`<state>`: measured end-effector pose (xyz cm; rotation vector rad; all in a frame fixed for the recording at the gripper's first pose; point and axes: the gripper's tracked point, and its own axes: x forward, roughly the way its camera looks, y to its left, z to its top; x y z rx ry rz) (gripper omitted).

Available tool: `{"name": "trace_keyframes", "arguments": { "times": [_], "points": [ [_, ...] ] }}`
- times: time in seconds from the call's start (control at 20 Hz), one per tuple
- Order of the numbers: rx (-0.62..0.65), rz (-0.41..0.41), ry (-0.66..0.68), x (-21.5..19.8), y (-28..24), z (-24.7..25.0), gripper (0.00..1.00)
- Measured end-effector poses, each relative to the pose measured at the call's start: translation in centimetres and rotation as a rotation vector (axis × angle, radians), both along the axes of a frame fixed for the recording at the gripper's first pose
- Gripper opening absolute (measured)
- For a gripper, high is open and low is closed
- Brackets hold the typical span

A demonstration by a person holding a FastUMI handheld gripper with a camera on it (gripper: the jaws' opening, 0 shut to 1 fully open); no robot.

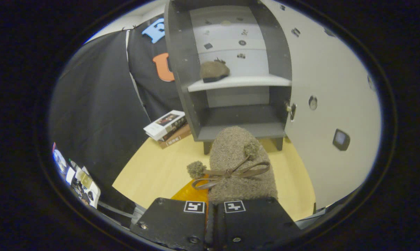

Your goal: Open the shoe cabinet door, grab the shoes and put them into the shoe cabinet, then close the shoe cabinet door.

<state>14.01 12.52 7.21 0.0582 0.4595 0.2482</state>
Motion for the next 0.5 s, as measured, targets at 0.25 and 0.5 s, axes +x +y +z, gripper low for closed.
{"name": "trace_keyframes", "arguments": {
  "times": [0.25,0.5],
  "points": [
    [-0.009,-0.017,-0.168,-0.6,-0.2,9.3,0.07],
    [-0.033,-0.059,-0.283,2.2,-1.5,16.1,0.07]
  ]
}}
